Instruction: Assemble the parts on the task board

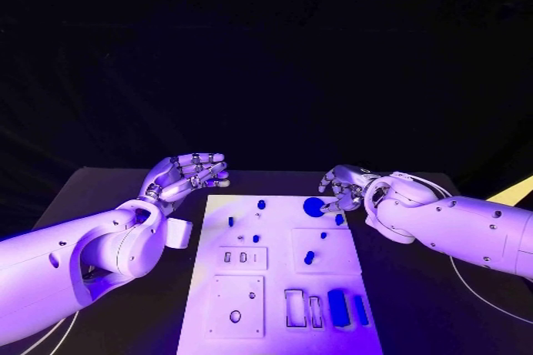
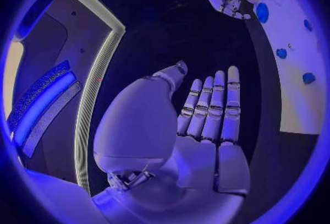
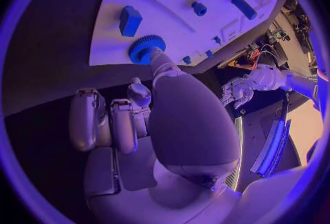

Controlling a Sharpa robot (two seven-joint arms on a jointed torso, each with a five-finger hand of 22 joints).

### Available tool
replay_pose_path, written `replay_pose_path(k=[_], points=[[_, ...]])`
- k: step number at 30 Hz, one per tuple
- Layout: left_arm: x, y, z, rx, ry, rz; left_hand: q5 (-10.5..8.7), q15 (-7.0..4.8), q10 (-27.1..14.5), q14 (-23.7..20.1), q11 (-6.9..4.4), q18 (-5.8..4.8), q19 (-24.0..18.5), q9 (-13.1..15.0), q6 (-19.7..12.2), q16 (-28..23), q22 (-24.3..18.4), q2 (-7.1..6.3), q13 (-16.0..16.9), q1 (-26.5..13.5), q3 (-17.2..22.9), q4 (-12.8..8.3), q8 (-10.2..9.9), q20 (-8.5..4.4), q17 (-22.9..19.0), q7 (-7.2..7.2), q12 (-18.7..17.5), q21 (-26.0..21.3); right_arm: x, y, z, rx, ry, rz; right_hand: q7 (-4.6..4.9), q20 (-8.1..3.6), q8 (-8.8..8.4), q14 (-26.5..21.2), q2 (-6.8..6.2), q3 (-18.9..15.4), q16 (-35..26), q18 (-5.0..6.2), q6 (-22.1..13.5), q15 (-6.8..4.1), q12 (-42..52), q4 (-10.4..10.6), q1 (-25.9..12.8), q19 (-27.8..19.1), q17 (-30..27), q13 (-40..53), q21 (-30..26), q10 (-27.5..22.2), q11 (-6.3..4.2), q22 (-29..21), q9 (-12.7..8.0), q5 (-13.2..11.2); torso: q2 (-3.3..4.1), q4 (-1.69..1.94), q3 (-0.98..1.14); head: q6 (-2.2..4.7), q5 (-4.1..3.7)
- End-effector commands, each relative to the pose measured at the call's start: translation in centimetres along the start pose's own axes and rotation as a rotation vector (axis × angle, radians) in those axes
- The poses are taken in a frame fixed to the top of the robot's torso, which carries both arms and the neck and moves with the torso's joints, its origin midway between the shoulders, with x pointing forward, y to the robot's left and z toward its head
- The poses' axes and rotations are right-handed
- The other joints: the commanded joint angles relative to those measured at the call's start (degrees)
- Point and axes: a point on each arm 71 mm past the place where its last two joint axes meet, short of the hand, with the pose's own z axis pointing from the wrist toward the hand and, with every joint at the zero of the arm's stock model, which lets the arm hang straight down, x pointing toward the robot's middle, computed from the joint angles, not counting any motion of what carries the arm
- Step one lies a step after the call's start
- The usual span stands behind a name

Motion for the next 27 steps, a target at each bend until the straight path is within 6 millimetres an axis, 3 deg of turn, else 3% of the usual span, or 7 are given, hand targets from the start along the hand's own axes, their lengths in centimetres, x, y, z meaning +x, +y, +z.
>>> replay_pose_path(k=[1,6,27], points=[[0.3,-0.1,0.1,0.008,0.019,-0.015,0.24,-0.02,-0.28,-0.4,-0.02,0.42,-0.39,-0.06,-0.36,-0.29,-0.1,-0.01,0.02,-0.32,0.29,0.1,-0.35,0.11,0.09,3.01,-0.24,-0.21,0.6,0.0,0.3,-0.003,0.049,0.027,0.06,-0.02,0.38,4.76,0.58,0.54,0.51,-0.69,0.72,-0.03,2.78,0.07,-0.34,0.43,9.31,3.06,0.39,1.83,-0.02,3.89,0.12,0.4,-0.01,0.09,-0.1,-0.2,0.06],[0.3,-0.1,0.1,0.009,0.02,-0.015,0.24,-0.02,-0.28,-0.4,-0.02,0.42,-0.39,-0.06,-0.36,-0.29,-0.1,-0.01,0.02,-0.32,0.29,0.1,-0.35,0.11,0.09,3.01,-0.24,-0.21,1.0,0.2,0.7,0.001,0.053,0.046,-0.08,-0.08,0.78,5.35,0.79,1.13,1.34,-0.98,1.47,-0.11,6.49,0.07,-0.75,1.31,11.52,7.27,1.44,4.35,-0.13,5.15,0.28,1.68,-0.03,0.15,-0.16,-0.35,0.08],[0.2,0.0,0.2,0.008,0.019,-0.014,0.24,-0.02,-0.28,-0.4,-0.02,0.42,-0.39,-0.06,-0.36,-0.29,-0.1,-0.01,0.02,-0.32,0.29,0.1,-0.35,0.11,0.09,3.01,-0.24,-0.21,2.6,0.5,1.2,0.003,0.095,0.04,-0.6,-0.37,1.52,6.0,1.82,3.78,2.23,-1.42,3.78,-0.47,9.81,-0.19,-0.69,2.64,14.0,11.22,3.01,7.04,-0.62,7.01,0.34,2.99,-0.07,0.01,-0.1,-0.67,0.04]])
